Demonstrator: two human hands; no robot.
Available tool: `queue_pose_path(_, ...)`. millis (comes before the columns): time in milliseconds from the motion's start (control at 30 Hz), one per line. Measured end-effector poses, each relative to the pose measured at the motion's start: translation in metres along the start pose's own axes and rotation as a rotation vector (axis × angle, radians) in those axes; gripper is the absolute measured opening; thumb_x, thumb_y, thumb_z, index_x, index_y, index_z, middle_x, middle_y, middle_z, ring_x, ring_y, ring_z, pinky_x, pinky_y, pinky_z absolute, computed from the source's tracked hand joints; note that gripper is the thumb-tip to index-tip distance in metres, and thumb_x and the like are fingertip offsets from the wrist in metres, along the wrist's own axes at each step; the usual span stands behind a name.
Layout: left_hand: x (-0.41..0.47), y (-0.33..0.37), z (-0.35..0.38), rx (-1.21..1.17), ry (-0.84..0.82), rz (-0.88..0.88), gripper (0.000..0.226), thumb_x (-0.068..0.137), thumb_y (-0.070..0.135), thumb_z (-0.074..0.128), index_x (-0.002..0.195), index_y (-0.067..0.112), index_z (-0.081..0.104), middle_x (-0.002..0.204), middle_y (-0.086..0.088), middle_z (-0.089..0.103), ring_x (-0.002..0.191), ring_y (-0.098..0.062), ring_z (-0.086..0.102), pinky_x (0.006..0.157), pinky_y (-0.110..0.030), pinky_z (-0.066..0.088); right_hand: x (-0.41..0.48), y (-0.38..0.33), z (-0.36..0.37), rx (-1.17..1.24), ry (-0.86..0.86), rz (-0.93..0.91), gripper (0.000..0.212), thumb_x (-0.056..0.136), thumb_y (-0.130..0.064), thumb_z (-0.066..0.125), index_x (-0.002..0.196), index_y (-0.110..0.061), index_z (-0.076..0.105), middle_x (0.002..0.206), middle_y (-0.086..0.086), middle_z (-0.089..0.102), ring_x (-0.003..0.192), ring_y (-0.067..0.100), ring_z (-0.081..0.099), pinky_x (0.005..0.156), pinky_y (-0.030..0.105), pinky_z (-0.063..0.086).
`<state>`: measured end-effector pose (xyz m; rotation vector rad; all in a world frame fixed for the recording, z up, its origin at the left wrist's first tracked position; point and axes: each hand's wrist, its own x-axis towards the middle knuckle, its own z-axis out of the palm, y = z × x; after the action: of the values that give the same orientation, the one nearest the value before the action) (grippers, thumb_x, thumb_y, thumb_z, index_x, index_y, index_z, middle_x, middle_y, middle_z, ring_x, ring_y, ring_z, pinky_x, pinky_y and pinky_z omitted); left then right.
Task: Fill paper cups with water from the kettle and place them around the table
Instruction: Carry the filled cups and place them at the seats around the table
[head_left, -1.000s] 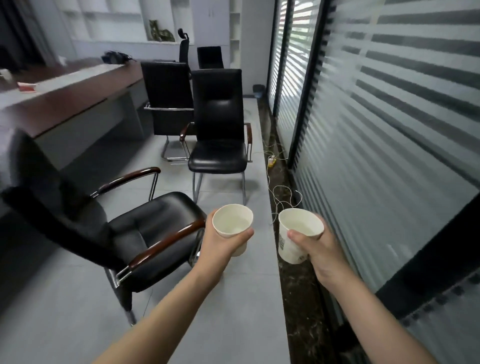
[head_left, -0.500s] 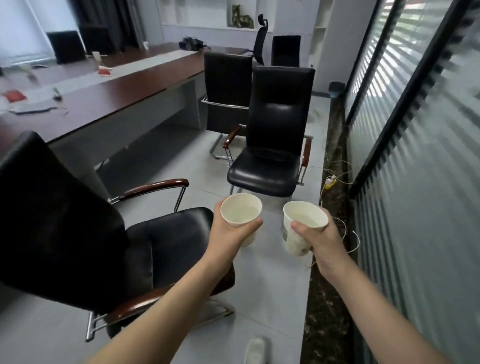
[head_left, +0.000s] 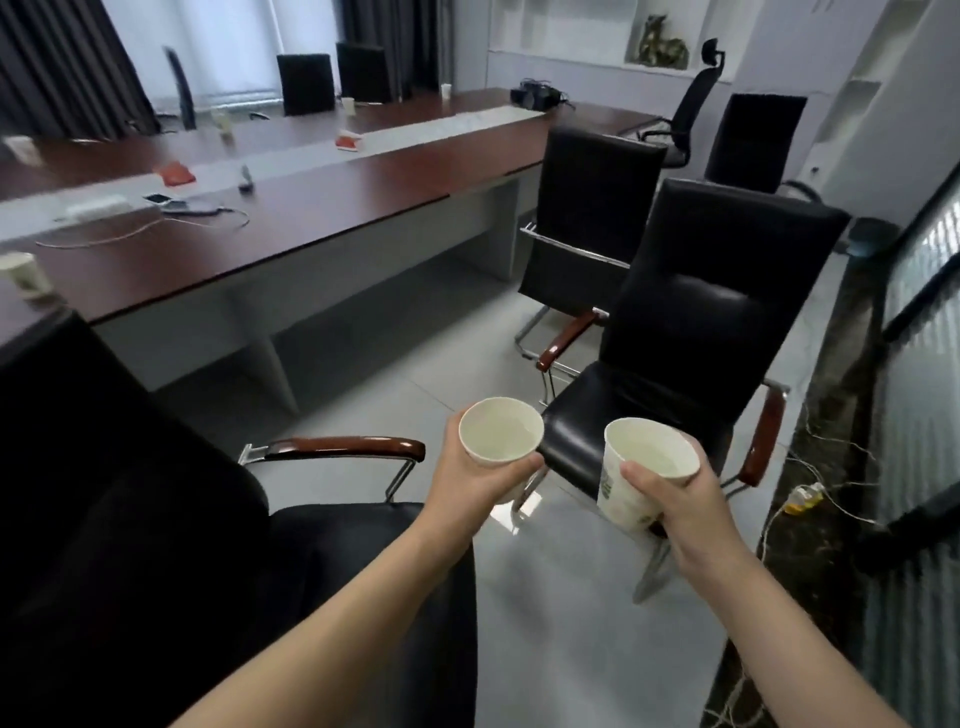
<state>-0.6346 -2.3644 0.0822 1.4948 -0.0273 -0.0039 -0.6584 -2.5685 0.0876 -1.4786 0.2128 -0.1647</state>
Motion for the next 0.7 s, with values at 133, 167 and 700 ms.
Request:
queue_pose_path(133,0.059,0.005,0.005,0.006,0.078,0.014,0.062,0.064,0.023,0.085,0.11,0.034,0.045,0.109,0.008,0.059,0.097,-0.001,0.059,0.072,-0.013,0.047,0.08,-0.001,0.017,0.022,-0.082,-0.006,0.056,0.053,-0.023,0.078,0.103,-0.03,0.054,0.105,-0.002,0.062,0.097,0.014,0.059,0.077,0.029,0.049)
queue_pose_path(167,0.075,0.003,0.007,-0.001,0.105,0.012,0.059,0.067,0.018,0.084,0.109,0.034,0.045,0.108,0.007,0.059,0.097,-0.002,0.058,0.069,-0.011,0.047,0.101,0.001,0.022,0.018,-0.105,-0.006,0.053,0.055,-0.02,0.077,0.103,-0.029,0.054,0.105,-0.001,0.062,0.096,0.014,0.06,0.077,0.03,0.049)
queue_pose_path(700,0.315,-0.007,0.048,0.021,0.494,0.051,0.065,0.067,0.017,0.085,0.113,0.036,0.042,0.112,0.01,0.055,0.104,-0.006,0.054,0.075,-0.015,0.047,0.411,0.001,0.085,-0.009,-0.541,0.055,0.077,0.038,-0.042,0.079,0.108,-0.028,0.052,0.105,-0.001,0.062,0.095,0.014,0.059,0.075,0.029,0.049)
